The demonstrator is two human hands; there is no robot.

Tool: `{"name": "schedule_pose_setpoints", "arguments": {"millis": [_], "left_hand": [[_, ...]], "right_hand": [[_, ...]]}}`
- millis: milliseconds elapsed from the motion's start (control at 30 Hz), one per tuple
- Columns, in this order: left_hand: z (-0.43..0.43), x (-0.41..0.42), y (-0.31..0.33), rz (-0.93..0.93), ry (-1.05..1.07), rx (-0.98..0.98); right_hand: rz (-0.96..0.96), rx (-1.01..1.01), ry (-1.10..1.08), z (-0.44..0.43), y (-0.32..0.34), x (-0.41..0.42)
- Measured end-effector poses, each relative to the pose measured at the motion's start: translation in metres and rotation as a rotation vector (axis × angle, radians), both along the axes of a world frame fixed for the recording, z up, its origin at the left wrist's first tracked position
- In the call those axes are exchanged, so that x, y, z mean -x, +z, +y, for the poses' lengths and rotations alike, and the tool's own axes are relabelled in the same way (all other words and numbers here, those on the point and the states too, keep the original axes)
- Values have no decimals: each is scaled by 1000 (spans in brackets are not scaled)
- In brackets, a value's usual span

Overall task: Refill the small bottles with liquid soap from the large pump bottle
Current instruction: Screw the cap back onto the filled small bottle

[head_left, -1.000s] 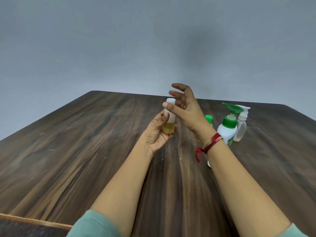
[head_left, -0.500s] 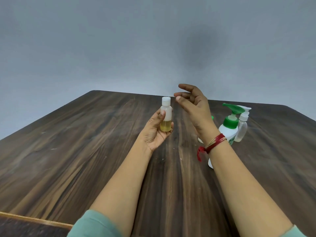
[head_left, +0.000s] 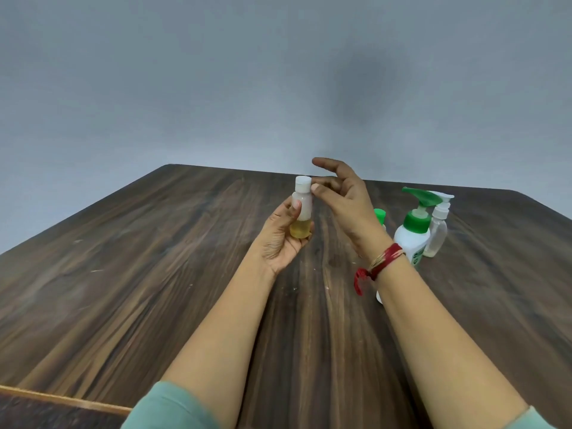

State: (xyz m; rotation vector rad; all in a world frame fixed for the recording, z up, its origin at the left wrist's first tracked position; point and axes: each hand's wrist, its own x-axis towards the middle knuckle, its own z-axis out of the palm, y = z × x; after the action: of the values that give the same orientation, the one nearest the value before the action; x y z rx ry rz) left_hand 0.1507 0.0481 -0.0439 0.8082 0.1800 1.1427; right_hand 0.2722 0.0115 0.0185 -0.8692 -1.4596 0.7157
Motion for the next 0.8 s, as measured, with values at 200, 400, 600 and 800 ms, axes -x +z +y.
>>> {"name": "schedule_pose_setpoints", "arguments": {"millis": [200,400,600,800], "left_hand": [[-5,1,1,45,-79,-40],[-3,2,1,61,-81,-73],[0,4,-1,22,-57,-42],[-1,6,-1,7,-162,-3]], "right_hand": [[-50,71,141,4,-2,-11],[-100,74,177,3,-2,-13],[22,69,85,7,-8,2],[-47,170,196,3,-7,2]]}}
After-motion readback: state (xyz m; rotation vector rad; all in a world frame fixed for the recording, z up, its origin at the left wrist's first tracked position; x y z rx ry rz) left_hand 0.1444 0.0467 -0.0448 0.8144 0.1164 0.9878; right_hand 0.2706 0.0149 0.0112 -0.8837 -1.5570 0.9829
